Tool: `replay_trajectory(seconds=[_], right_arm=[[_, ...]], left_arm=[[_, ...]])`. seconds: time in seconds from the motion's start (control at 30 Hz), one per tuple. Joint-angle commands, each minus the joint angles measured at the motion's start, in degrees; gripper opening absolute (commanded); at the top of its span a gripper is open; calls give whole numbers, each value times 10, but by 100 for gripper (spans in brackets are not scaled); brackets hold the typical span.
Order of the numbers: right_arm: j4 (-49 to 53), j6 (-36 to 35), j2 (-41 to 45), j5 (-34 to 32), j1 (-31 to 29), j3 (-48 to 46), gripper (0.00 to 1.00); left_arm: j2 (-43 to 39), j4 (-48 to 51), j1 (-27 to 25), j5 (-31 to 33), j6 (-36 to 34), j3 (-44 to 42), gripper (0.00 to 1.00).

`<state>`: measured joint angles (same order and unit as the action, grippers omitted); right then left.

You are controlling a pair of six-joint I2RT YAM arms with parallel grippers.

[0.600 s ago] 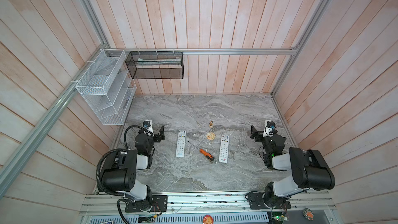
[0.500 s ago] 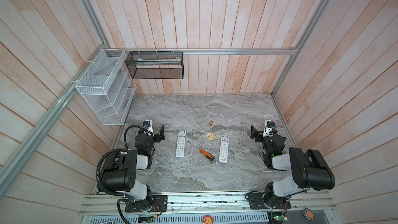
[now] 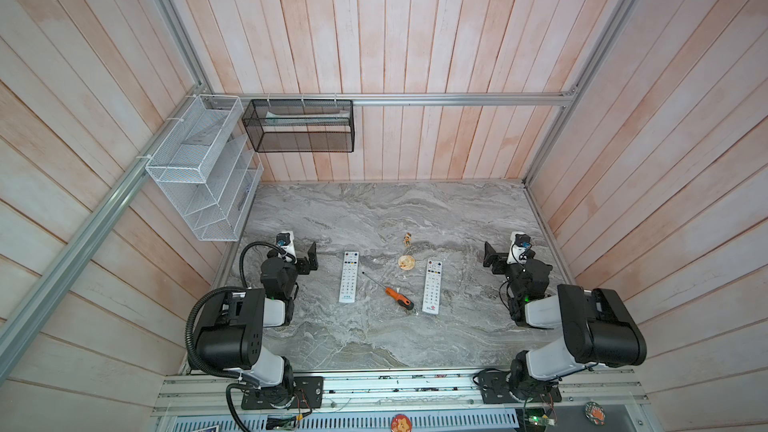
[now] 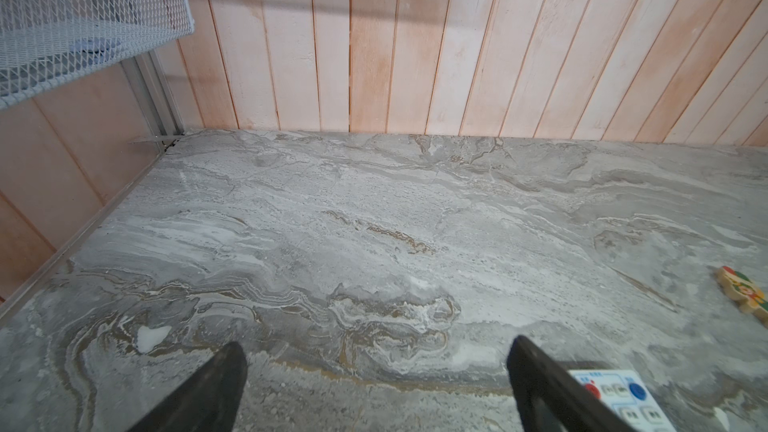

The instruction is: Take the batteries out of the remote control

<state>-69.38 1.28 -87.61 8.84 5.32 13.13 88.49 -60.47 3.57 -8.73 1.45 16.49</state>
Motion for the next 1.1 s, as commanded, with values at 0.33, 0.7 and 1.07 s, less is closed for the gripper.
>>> replay_trajectory(seconds=[0.33, 0.7, 1.07], right_arm=[[4, 2, 6, -8, -3, 9, 98], [4, 2, 6, -8, -2, 9, 98], [224, 59, 117, -92, -9, 83, 98]], left_arm=[[-3, -20, -1, 3, -9, 5, 100], [-2, -19, -2, 3, -9, 5, 100], [-75, 130, -4, 91, 25, 52, 100]])
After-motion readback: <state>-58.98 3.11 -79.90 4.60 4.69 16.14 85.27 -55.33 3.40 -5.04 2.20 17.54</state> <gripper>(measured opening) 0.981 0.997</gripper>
